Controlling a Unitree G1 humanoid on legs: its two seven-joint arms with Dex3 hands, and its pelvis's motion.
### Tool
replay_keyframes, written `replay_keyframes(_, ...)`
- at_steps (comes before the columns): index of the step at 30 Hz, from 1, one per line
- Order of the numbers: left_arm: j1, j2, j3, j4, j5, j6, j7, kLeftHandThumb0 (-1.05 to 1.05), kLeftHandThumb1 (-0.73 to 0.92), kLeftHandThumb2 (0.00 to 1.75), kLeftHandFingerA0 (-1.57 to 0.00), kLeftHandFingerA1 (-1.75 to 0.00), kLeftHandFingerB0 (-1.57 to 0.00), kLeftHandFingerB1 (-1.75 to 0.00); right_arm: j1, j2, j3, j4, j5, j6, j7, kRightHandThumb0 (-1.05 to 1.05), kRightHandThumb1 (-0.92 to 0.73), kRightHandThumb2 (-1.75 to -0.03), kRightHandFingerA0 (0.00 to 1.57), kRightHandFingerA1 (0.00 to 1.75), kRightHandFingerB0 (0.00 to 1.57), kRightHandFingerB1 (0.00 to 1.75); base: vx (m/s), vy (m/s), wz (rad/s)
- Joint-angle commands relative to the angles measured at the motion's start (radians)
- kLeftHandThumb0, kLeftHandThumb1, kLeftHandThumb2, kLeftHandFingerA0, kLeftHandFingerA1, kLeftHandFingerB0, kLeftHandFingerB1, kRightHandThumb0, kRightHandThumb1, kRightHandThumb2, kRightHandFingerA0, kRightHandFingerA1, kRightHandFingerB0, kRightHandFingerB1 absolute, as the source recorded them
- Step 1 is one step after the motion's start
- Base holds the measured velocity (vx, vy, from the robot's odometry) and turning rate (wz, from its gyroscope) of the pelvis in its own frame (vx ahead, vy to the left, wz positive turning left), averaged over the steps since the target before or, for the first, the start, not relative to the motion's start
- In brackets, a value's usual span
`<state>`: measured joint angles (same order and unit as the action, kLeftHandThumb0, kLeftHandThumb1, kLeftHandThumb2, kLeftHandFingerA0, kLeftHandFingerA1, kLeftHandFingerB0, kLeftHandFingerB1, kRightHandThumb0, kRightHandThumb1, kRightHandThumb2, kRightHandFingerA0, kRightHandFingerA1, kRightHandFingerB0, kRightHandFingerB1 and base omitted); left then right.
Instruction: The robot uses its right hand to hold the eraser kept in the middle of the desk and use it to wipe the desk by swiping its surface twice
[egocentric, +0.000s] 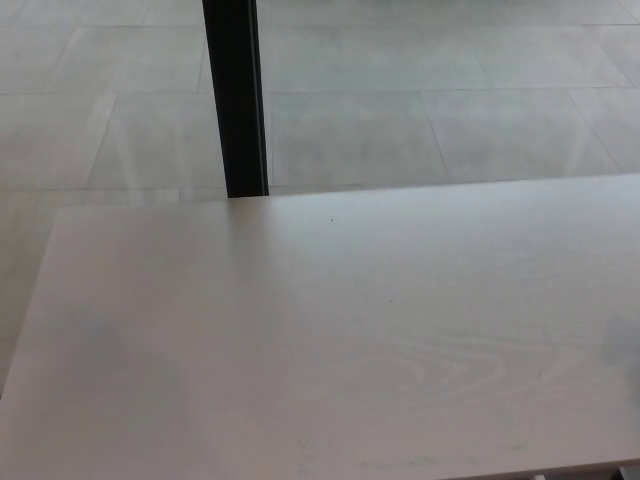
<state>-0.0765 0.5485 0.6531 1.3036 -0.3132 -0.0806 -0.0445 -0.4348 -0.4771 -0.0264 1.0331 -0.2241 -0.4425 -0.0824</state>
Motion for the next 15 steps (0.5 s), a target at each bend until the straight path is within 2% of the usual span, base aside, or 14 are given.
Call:
replay_keyframes(1, -0.003, 0.008, -0.002, -0.001, -0.009, -0.016, 0.007, -0.66, 0.9, 0.67, -0.75, -0.6, -0.62, -0.53, 0.039, 0.016, -0.006, 0.036, 0.025, 0.042, 0.023, -0.2, -0.62, -0.89, 0.91, 1.73, 0.66, 1.51, 0.0, 0.0, 0.0)
replay_keyframes(2, -0.004, 0.007, -0.007, -0.002, -0.006, -0.017, 0.009, -0.66, 0.89, 0.66, -0.77, -0.6, -0.65, -0.53, 0.036, 0.031, -0.02, 0.03, 0.045, 0.037, 0.025, -0.2, -0.57, -0.98, 0.81, 1.66, 0.76, 1.44, 0.0, 0.0, 0.0)
replay_keyframes(4, -0.003, 0.005, -0.01, -0.002, -0.005, -0.022, 0.014, -0.66, 0.89, 0.66, -0.78, -0.6, -0.65, -0.53, 0.027, 0.058, -0.048, 0.021, 0.088, 0.017, 0.054, -0.19, -0.61, -0.95, 0.79, 1.67, 0.75, 1.45, 0.0, 0.0, 0.0)
replay_keyframes(5, -0.002, 0.005, -0.003, -0.002, -0.014, -0.022, 0.008, -0.66, 0.89, 0.67, -0.76, -0.6, -0.63, -0.53, 0.009, 0.071, -0.053, -0.003, 0.101, 0.05, 0.071, -0.18, -0.64, -0.91, 0.91, 1.68, 0.73, 1.48, 0.0, 0.0, 0.0)
replay_keyframes(6, -0.001, 0.004, -0.005, -0.003, -0.014, -0.022, 0.007, -0.66, 0.89, 0.67, -0.76, -0.6, -0.64, -0.53, -0.003, 0.076, -0.059, -0.016, 0.11, 0.062, 0.085, -0.18, -0.68, -0.89, 0.8, 1.69, 0.73, 1.35, 0.0, 0.0, 0.0)
replay_keyframes(7, 0.001, 0.004, -0.006, -0.003, -0.013, -0.026, 0.008, -0.66, 0.89, 0.67, -0.76, -0.61, -0.63, -0.53, -0.012, 0.077, -0.063, -0.034, 0.117, 0.074, 0.098, -0.21, -0.69, -0.87, 0.8, 1.66, 0.79, 1.11, 0.0, 0.0, 0.0)
replay_keyframes(8, 0.002, 0.004, -0.006, -0.003, -0.012, -0.027, 0.009, -0.66, 0.89, 0.67, -0.76, -0.61, -0.63, -0.53, -0.012, 0.078, -0.065, -0.039, 0.118, 0.077, 0.101, -0.21, -0.69, -0.87, 0.8, 1.66, 0.79, 1.11, 0.0, 0.0, 0.0)
replay_keyframes(9, 0.001, 0.004, -0.001, -0.003, -0.019, -0.023, 0.005, -0.66, 0.89, 0.66, -0.76, -0.62, -0.62, -0.53, -0.01, 0.078, -0.066, -0.041, 0.118, 0.08, 0.103, -0.43, -0.91, -0.63, 0.7, 1.57, 0.71, 0.63, 0.0, 0.0, 0.0)
replay_keyframes(10, 0.003, 0.005, 0.002, -0.002, -0.022, -0.022, 0.003, -0.66, 0.89, 0.66, -0.76, -0.62, -0.62, -0.53, -0.028, 0.084, -0.084, -0.049, 0.148, 0.068, 0.126, -0.22, -0.77, -0.7, 0.8, 1.55, 0.77, 0.63, 0.0, 0.0, 0.0)
replay_keyframes(11, 0.006, 0.006, 0.0, -0.002, -0.02, -0.023, 0.003, -0.67, 0.9, 0.66, -0.76, -0.62, -0.63, -0.54, -0.053, 0.09, -0.119, -0.084, 0.205, 0.105, 0.168, -0.33, -0.77, -0.64, 0.86, 1.28, 0.62, 0.44, 0.0, 0.0, 0.0)
replay_keyframes(12, 0.007, 0.006, -0.001, -0.003, -0.019, -0.023, 0.005, -0.67, 0.89, 0.66, -0.77, -0.62, -0.65, -0.54, -0.063, 0.085, -0.133, -0.114, 0.224, 0.134, 0.184, -0.37, -0.75, -0.62, 0.85, 0.99, 0.52, 0.39, 0.0, 0.0, 0.0)
replay_keyframes(13, 0.01, 0.006, -0.003, -0.005, -0.017, -0.029, 0.005, -0.66, 0.9, 0.66, -0.76, -0.63, -0.65, -0.55, -0.067, 0.086, -0.156, -0.144, 0.25, 0.159, 0.196, -0.38, -0.72, -0.62, 0.84, 0.79, 0.47, 0.37, 0.0, 0.0, 0.0)
replay_keyframes(14, 0.012, 0.006, -0.004, -0.006, -0.016, -0.031, 0.005, -0.66, 0.9, 0.66, -0.76, -0.63, -0.65, -0.55, -0.067, 0.088, -0.166, -0.156, 0.261, 0.17, 0.201, -0.38, -0.72, -0.62, 0.84, 0.79, 0.47, 0.37, 0.0, 0.0, 0.0)
replay_keyframes(15, 0.013, 0.007, -0.006, -0.006, -0.015, -0.029, 0.003, -0.66, 0.9, 0.66, -0.76, -0.63, -0.65, -0.55, -0.07, 0.084, -0.178, -0.165, 0.271, 0.168, 0.211, -0.37, -0.73, -0.62, 0.81, 0.69, 0.39, 0.35, 0.0, 0.0, 0.0)
